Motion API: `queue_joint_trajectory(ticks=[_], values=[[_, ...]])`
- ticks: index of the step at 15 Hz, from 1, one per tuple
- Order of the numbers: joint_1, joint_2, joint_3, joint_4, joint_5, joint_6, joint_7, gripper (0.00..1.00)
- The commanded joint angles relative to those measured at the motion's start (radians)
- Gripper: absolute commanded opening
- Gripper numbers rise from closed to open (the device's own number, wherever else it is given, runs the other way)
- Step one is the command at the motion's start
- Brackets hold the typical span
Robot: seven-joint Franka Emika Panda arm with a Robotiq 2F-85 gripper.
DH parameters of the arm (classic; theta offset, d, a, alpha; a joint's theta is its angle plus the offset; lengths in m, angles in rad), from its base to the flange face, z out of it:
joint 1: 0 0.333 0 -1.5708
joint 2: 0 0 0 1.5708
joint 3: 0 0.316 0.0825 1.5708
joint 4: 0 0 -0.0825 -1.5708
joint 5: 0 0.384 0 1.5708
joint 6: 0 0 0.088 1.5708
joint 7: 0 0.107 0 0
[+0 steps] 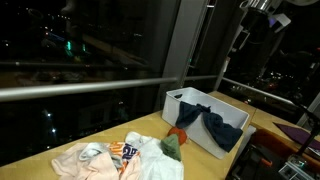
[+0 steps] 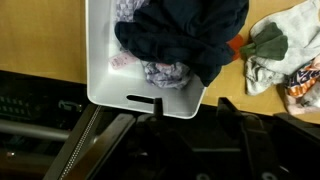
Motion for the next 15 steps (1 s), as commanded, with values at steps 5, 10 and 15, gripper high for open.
queue_joint_trajectory(ticks=[5, 10, 15], values=[[0.051, -0.001, 0.067, -0.004, -0.001, 0.032, 0.016, 1.00], [0.145, 0.172, 0.177, 0.101, -0.006, 0.081, 0.094, 1.00], [0.233, 0.420, 0.257, 0.298, -0.036, 0.115, 0.176, 1.00]])
